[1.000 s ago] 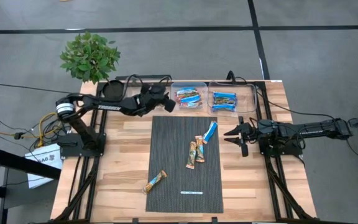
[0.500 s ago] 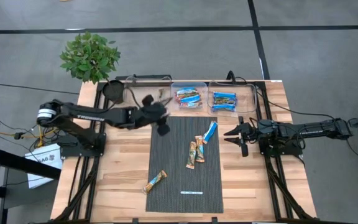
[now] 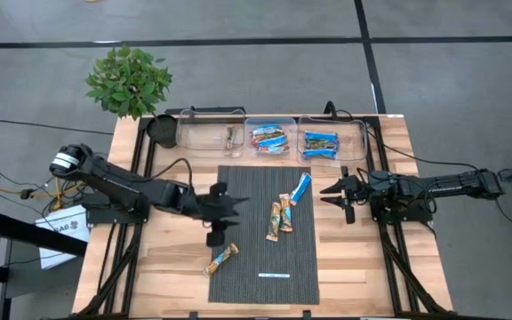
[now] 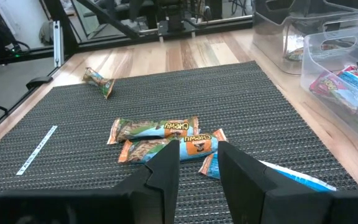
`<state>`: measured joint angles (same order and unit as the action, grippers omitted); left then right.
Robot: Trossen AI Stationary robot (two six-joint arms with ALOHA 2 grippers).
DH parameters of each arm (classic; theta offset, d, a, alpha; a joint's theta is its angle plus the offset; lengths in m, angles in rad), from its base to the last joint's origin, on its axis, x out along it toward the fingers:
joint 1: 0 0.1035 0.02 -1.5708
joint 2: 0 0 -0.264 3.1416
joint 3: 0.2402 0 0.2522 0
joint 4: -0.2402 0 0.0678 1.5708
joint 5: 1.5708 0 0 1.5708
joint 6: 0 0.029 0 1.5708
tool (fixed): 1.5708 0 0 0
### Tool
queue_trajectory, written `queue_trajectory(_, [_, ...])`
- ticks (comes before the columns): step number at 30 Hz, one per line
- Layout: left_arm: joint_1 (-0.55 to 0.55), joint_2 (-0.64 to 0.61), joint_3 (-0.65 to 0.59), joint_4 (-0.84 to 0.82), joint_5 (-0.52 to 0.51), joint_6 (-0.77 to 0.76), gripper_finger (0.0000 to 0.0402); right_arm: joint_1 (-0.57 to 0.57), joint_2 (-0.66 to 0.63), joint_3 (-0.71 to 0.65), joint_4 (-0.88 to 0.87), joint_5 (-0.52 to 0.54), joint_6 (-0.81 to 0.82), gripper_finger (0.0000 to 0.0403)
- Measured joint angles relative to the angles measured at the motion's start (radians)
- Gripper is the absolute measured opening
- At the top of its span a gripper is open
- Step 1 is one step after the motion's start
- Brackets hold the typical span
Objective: Pick and place Granola Bars by type
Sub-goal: Put the orange granola bar into the left transparent bin
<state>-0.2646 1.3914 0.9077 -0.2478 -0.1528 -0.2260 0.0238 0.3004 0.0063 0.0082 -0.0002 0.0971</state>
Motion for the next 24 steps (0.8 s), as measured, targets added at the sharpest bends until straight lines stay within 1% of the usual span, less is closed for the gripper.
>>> queue_trajectory(4, [-0.049, 0.000, 0.000, -0.032, 0.017, -0.099, 0.0128, 0.000, 0.000, 0.000, 0.000, 0.000, 0.000, 0.0102])
queue_trajectory(9, [-0.085, 0.003, 0.000, -0.066, 0.008, -0.192, 0.0128, 0.000, 0.000, 0.000, 0.000, 0.000, 0.000, 0.0102])
queue_trajectory(13, [-0.108, 0.060, 0.031, -0.115, 0.010, -0.232, 0.0128, 0.000, 0.000, 0.000, 0.000, 0.000, 0.000, 0.0102])
queue_trajectory(16, [-0.129, 0.120, 0.106, -0.161, 0.010, -0.233, 0.0128, 0.000, 0.000, 0.000, 0.000, 0.000, 0.000, 0.0102])
queue_trajectory(19, [-0.150, 0.195, 0.214, -0.274, 0.007, -0.246, 0.0128, 0.000, 0.000, 0.000, 0.000, 0.000, 0.000, 0.0102])
queue_trajectory(24, [-0.182, 0.299, 0.384, -0.473, -0.037, -0.366, 0.0128, 0.000, 0.000, 0.000, 0.000, 0.000, 0.000, 0.0102])
